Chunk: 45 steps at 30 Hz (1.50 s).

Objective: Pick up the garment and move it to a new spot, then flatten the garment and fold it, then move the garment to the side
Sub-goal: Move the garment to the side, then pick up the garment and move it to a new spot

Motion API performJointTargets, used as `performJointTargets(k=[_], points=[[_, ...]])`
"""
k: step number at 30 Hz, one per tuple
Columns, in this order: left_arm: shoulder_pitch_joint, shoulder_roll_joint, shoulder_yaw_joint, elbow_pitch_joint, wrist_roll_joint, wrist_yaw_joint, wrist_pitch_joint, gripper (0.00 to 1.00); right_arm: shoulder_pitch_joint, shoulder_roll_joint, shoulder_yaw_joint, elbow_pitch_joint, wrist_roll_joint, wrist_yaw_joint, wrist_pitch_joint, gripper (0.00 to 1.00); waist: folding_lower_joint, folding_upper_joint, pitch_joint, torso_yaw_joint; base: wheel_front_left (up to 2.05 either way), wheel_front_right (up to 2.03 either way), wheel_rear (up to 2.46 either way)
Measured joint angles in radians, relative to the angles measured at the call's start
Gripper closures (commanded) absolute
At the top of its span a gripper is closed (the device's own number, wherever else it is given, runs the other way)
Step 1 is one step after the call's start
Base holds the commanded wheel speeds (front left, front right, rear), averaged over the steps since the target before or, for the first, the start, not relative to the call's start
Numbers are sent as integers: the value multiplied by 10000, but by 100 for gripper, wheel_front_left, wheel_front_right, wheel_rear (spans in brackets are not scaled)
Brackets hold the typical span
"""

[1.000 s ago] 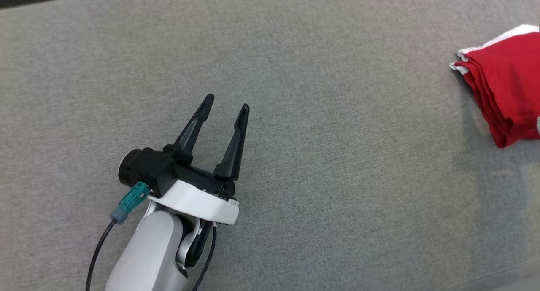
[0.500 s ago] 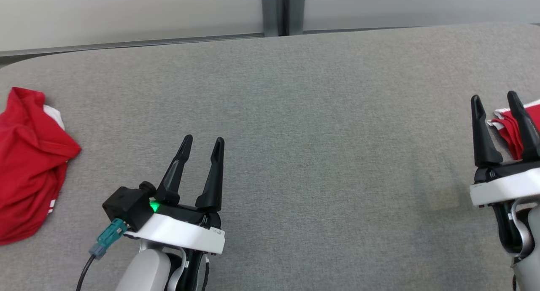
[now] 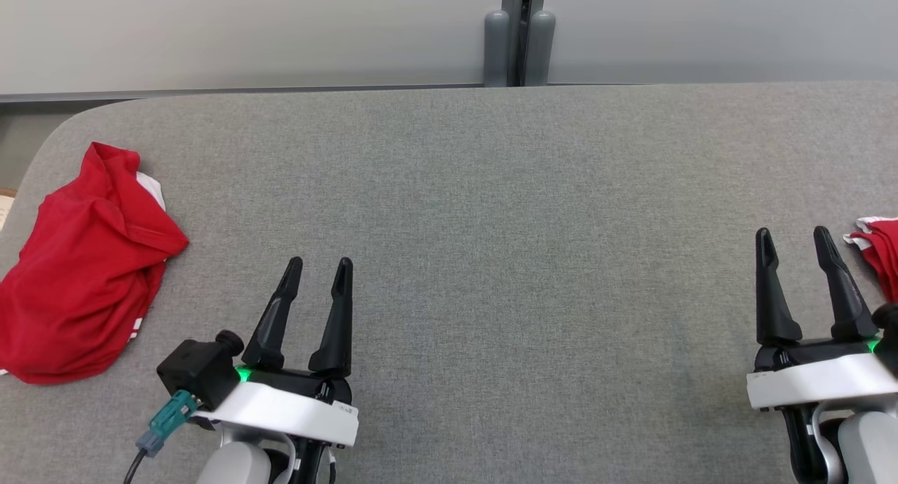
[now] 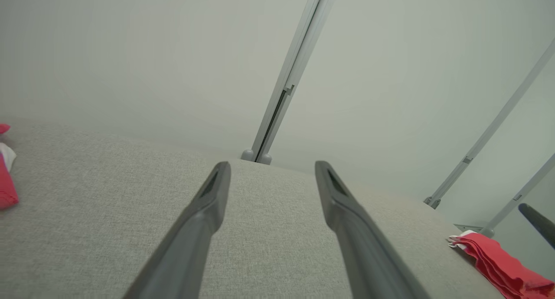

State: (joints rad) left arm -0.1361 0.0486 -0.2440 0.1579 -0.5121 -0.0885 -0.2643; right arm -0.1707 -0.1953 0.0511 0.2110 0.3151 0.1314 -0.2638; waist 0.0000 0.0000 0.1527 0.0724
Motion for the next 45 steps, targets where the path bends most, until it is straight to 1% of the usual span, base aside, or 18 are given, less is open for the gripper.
performJointTargets(k=[4,12,17,21,26,35,38,41,45], points=[[59,0,8,4,-12,-44,0,0,44,52,-2,-58,-58,0,0,0,0,0,10,25,0,0,0],[56,0,15,-38,-136,19,0,0,79,8,121,-125,52,0,0,0,0,0,56,43,0,0,0],[-88,-2,-100,-21,-134,27,0,0,84,-100,178,-134,73,-4,0,0,0,0,132,361,0,0,0],[-135,0,-209,-21,-134,125,0,0,127,-194,426,-132,182,-8,2,0,0,0,164,900,0,0,0],[-58,0,-242,-35,-242,173,0,0,173,-307,834,-67,184,-8,2,0,0,0,140,1833,0,0,0],[481,4,161,-142,-249,251,0,0,245,-224,1509,138,351,-8,0,0,0,0,-111,3787,0,0,0],[701,10,514,-337,-268,366,0,0,146,-207,2094,286,397,-8,2,0,0,0,-196,4354,0,0,0],[885,19,748,-631,-337,474,0,0,-331,-303,2669,529,552,-6,2,0,0,0,-178,4687,0,0,0],[1009,0,859,-911,-339,604,0,0,-796,-474,3177,825,784,-8,0,0,0,0,-32,4794,0,0,0]])
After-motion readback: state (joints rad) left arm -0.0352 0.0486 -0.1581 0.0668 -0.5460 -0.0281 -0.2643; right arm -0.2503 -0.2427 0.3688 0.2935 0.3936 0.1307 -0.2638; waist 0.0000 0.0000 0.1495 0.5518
